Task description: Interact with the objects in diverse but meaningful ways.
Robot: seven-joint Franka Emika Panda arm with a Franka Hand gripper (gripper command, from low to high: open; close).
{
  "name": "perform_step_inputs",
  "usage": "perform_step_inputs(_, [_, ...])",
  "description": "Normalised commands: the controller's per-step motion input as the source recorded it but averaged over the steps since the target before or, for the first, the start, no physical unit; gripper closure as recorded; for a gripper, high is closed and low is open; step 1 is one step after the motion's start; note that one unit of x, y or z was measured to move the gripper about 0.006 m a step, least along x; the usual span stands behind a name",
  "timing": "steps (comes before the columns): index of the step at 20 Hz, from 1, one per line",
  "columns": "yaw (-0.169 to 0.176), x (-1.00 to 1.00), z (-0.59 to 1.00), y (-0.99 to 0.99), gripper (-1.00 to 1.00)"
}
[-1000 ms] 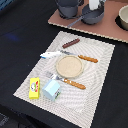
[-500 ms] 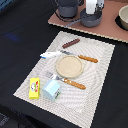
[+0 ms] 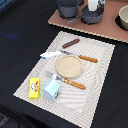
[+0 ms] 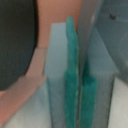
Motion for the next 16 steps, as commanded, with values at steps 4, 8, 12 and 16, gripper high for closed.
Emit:
perform_step_inputs(4, [-0.049, 0.79, -0.14, -0.07, 1.0])
perform_step_inputs(8, [-0.052, 0.47, -0.29, -0.13, 1.0])
perform_step_inputs(12, [-0.027, -0.01, -0.21, 0.0, 1.0])
perform_step_inputs(16, [0.0, -0.24, -0.23, 0.03, 1.0])
